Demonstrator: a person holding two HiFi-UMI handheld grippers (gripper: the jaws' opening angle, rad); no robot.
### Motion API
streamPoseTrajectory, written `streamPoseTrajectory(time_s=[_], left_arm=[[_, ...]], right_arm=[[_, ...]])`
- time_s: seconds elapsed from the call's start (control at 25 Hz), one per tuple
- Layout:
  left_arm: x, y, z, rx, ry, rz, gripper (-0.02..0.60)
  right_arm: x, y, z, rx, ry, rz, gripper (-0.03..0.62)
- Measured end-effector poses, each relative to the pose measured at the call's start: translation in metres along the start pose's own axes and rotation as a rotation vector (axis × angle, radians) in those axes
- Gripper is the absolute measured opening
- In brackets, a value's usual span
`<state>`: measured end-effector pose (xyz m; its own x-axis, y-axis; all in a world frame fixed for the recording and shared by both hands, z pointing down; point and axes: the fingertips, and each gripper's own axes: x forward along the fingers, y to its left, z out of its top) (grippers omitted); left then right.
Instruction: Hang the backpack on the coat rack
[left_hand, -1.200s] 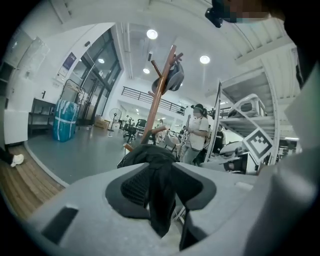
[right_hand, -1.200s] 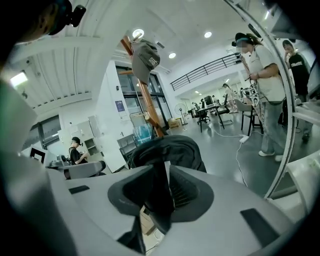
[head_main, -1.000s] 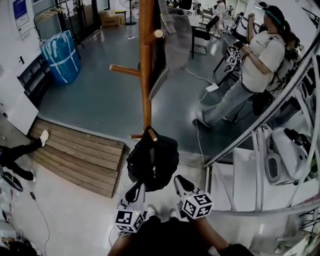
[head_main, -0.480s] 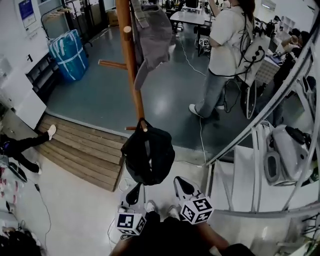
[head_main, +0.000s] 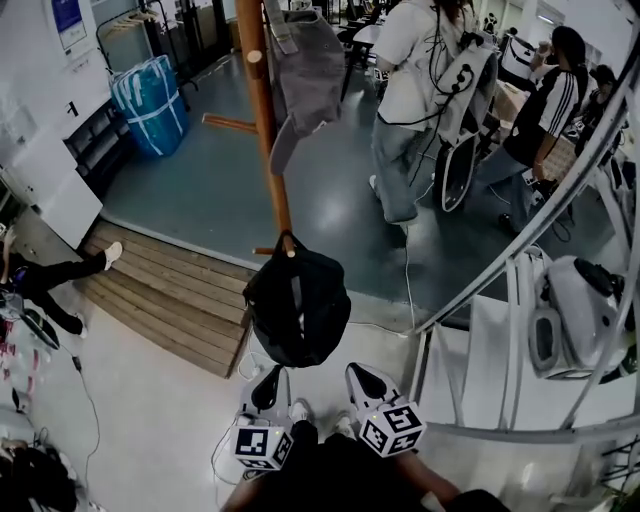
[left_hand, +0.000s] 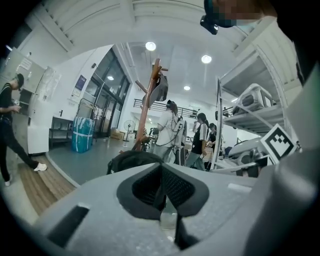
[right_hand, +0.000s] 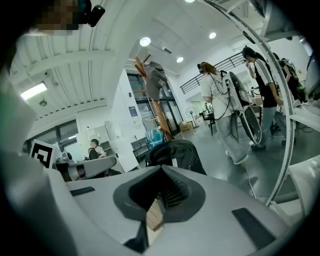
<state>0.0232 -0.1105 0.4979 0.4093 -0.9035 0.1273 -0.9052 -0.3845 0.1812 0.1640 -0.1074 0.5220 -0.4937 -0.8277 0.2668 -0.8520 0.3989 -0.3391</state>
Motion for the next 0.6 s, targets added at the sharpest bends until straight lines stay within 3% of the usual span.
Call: streamPoseTrajectory(time_s=[0.6], left_arm=[[0.0058, 0.0082, 0.0009, -0.009, -0.002, 0.016, 0.020]], right_arm=[[0.0084, 0.0040, 0.0030, -0.016, -0.002, 0.018, 0.012]])
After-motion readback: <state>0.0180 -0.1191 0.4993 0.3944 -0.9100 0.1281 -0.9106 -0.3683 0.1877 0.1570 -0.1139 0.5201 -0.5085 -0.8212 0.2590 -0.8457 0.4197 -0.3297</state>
